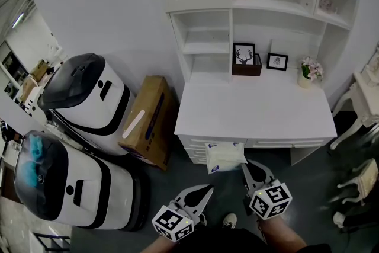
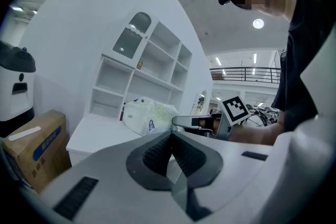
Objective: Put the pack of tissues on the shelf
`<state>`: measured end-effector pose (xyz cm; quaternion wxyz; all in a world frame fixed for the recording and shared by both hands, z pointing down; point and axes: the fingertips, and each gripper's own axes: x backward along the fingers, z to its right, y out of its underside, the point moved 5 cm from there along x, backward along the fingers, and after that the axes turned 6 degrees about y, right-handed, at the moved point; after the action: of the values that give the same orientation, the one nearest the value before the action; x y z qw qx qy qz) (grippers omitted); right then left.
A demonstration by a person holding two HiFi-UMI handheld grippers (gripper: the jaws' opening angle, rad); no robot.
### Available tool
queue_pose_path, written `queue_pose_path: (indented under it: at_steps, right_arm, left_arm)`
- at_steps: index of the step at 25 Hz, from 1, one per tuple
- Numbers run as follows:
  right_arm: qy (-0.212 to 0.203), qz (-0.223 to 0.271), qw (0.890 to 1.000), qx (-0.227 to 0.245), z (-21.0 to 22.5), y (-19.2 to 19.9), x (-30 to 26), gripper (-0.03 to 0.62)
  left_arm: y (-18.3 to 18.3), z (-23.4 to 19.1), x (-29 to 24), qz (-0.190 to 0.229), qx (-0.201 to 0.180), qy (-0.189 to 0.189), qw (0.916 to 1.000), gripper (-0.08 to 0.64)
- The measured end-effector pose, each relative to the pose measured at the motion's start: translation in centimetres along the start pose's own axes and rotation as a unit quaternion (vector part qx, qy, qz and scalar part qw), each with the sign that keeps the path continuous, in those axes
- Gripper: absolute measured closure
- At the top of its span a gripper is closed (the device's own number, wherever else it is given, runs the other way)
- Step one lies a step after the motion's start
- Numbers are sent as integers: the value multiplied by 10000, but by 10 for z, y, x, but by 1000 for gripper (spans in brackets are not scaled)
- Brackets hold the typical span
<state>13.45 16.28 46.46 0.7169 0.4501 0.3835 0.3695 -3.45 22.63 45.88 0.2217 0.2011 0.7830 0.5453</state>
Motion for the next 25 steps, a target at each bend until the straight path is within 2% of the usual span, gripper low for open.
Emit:
queue_pose_path:
  at_steps: [25]
  right_arm:
    - [229,47,9997,-98,-27,-10,-73,584]
  left_arm:
    - [-27,-82,16,-20,44,103,9999,557]
